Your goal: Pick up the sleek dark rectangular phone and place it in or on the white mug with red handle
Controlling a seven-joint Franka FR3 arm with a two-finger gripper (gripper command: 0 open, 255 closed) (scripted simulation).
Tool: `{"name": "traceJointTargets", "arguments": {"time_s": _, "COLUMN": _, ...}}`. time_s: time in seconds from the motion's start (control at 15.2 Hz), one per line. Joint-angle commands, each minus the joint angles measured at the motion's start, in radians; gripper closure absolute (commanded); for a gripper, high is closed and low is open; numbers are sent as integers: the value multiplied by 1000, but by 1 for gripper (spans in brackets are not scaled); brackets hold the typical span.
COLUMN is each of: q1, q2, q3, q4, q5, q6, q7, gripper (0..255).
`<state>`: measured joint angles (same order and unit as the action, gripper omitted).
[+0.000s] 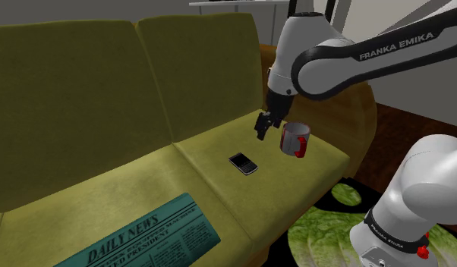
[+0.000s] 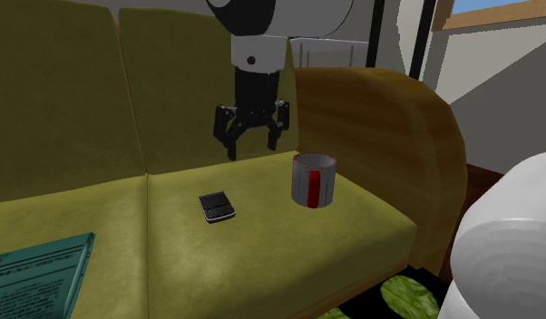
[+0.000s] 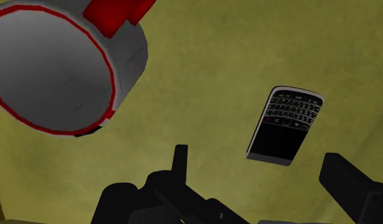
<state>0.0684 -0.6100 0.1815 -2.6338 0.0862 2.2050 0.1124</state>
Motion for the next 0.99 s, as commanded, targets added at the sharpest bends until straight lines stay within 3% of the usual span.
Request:
{"name": "traceJointTargets", "arguments": {"time_s": 0.0, "q1": 8, "q2": 53, "q3": 35, "q4": -16, "q5": 8, "q6": 83, "q7": 36, "gripper": 0}}
{"name": "traceJointTargets", "arguments": {"time_s": 0.46, "q1": -3, "q2": 287, "q3": 166, "q4": -6, "q5": -29, "q6": 337, "q7": 189, "gripper": 0}}
{"name": "traceJointTargets", "arguments": {"time_s": 0.92, "q1": -33, "q2": 391, "q3": 189, "q4": -18, "q5": -80, "q6": 450, "q7": 225, "gripper": 0}}
